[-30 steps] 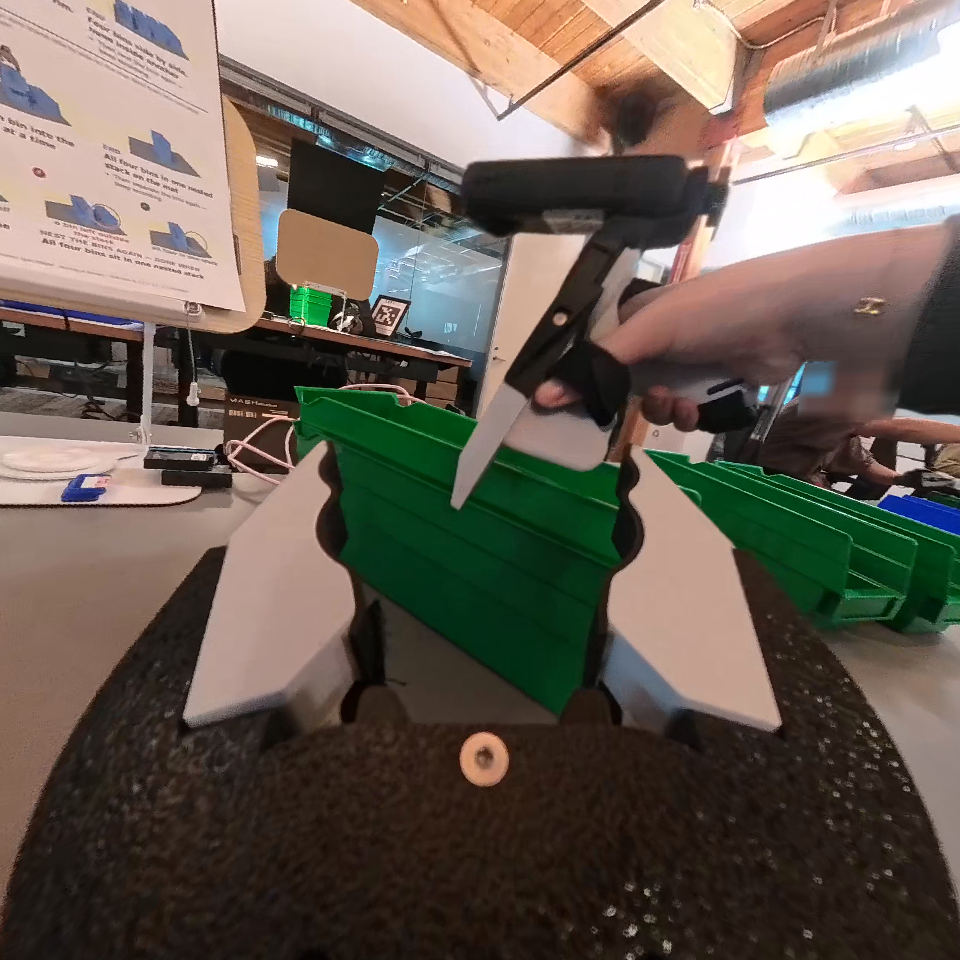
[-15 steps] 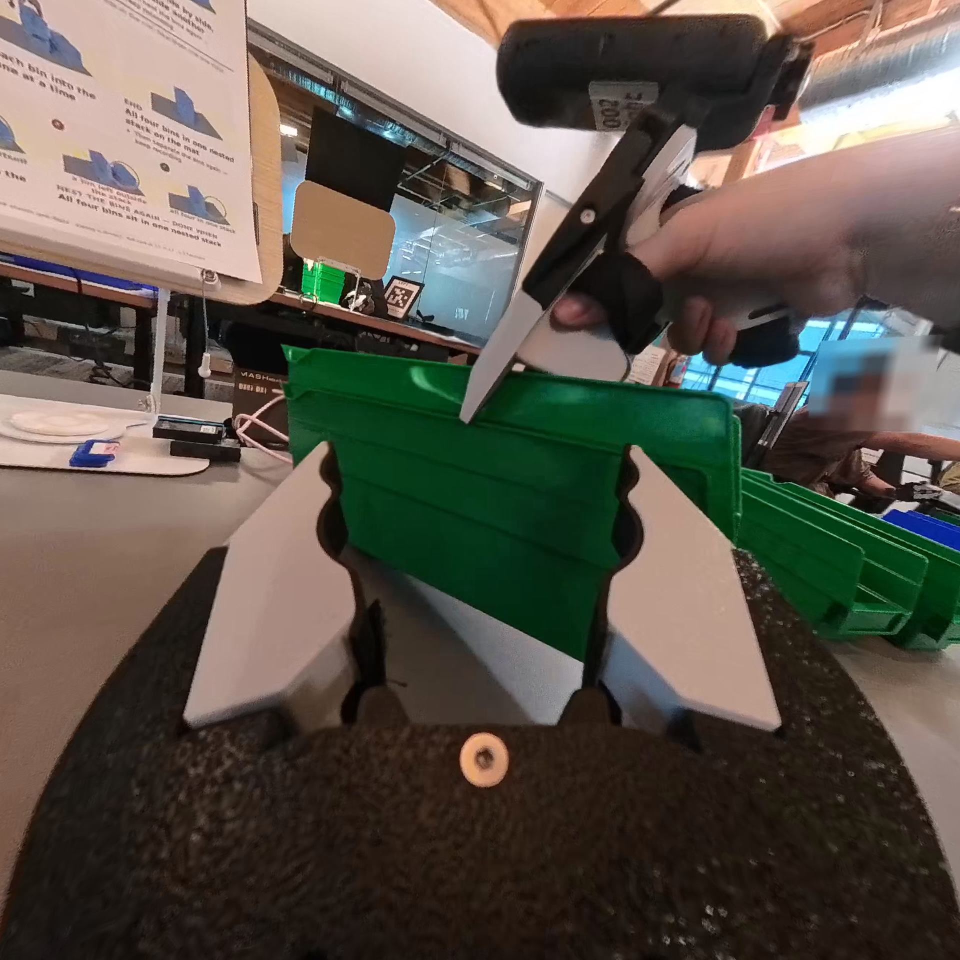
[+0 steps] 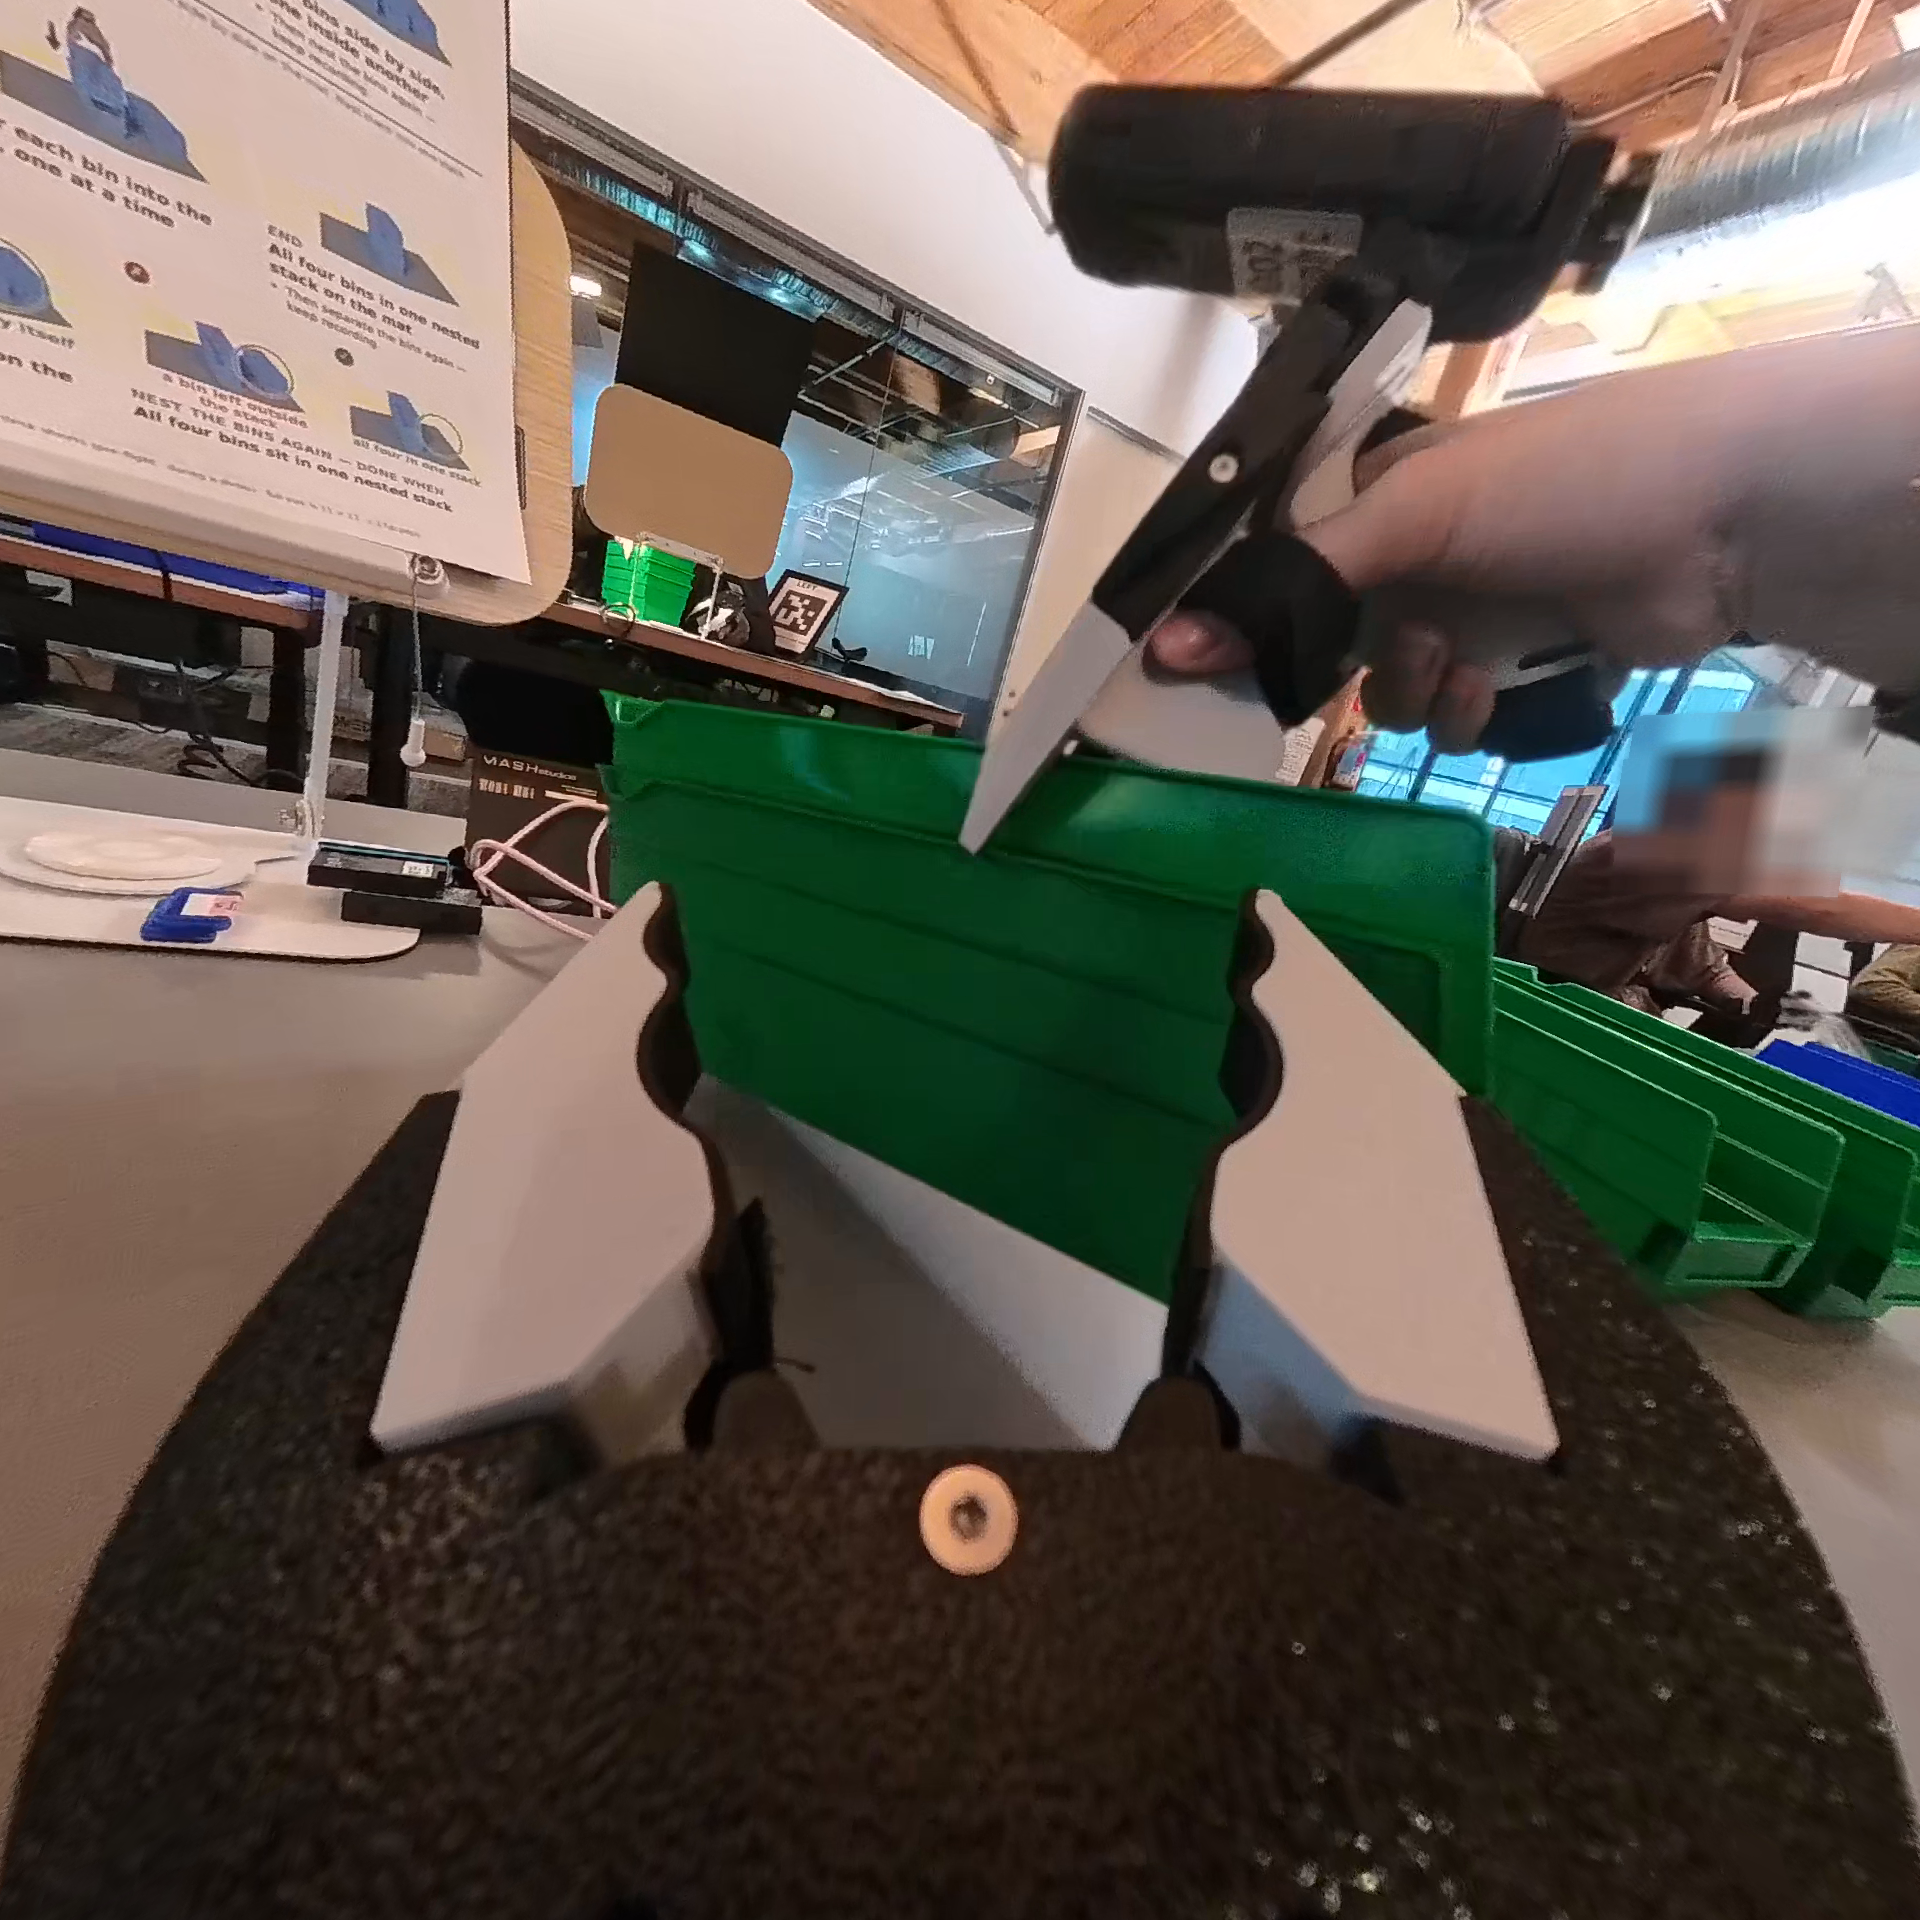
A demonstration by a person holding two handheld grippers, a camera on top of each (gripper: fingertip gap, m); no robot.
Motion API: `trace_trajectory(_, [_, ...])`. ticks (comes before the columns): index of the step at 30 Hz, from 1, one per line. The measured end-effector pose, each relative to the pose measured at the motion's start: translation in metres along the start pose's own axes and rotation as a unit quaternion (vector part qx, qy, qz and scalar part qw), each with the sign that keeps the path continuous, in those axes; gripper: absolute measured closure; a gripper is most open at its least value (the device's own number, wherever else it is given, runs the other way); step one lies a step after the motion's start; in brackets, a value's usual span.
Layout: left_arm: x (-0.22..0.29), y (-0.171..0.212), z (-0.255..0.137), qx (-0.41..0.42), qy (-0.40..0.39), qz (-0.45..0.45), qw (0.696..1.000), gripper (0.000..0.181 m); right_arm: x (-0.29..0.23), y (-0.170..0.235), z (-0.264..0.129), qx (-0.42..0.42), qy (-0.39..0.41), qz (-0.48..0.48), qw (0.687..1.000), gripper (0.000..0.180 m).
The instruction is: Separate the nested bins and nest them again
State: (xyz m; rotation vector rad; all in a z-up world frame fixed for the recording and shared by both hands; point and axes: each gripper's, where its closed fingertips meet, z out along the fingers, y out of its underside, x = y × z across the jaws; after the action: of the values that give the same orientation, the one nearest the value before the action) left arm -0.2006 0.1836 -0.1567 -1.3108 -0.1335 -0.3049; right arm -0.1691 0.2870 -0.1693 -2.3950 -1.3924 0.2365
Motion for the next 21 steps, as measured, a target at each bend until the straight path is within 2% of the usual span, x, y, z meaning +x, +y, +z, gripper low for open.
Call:
trace_trajectory(7, [0.004,0.001,0.001,-0.001,0.013,-0.005,1.0,0.077,-0.015,0.008,0.01,-0.011,-0.03,-0.026,0.999,0.077])
trace_trajectory(12, [0.005,0.007,0.004,-0.018,0.014,-0.01,1.0,0.07,-0.013,0.006,0.013,-0.001,0.002,-0.034,0.999,0.076])
trace_trajectory(21, [-0.008,0.017,0.007,-0.049,-0.005,-0.056,0.997,0.06,-0.022,0.007,0.016,0.006,-0.007,-0.028,1.0,0.074])
